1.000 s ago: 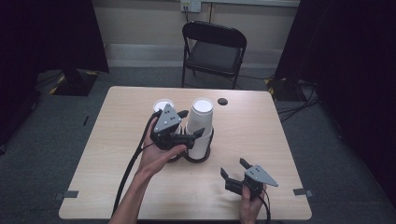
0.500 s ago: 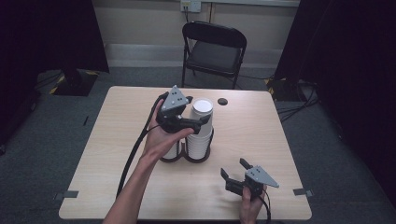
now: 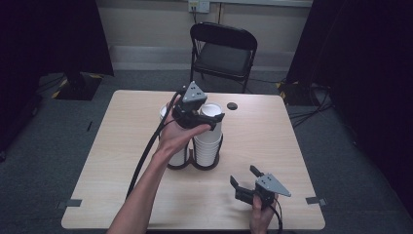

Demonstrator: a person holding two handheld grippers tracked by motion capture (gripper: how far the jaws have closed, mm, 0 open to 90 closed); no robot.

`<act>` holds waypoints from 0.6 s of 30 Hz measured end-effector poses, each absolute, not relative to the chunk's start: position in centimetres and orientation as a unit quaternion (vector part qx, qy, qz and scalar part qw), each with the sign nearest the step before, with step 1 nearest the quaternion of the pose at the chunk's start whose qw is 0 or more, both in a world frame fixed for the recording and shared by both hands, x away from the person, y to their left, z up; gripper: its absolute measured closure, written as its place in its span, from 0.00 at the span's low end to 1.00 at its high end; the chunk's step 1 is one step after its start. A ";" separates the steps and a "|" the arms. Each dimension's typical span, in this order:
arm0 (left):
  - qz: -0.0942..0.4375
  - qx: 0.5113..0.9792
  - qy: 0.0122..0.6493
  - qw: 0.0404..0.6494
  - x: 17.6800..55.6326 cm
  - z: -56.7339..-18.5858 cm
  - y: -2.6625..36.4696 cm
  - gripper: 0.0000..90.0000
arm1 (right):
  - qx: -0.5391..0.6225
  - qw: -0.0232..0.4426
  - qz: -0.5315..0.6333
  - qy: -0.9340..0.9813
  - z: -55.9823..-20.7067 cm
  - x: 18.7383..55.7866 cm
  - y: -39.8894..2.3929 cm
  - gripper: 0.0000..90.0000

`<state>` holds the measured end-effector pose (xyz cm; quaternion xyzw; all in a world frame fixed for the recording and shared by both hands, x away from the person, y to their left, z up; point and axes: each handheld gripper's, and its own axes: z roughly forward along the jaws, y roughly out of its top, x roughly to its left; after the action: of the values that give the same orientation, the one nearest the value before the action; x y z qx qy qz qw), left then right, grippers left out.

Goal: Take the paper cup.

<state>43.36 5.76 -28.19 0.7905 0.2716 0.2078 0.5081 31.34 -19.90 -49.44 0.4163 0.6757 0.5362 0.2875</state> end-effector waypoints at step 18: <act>0.202 0.828 0.282 0.440 45.1 -30.5 4.2 0.21 | 0.417 0.289 0.537 0.674 -49.4 31.3 -19.9 0.15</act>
<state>45.09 4.18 -30.51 0.8278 0.2825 0.2024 0.4404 31.28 -19.89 -49.44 0.4167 0.6745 0.5367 0.2888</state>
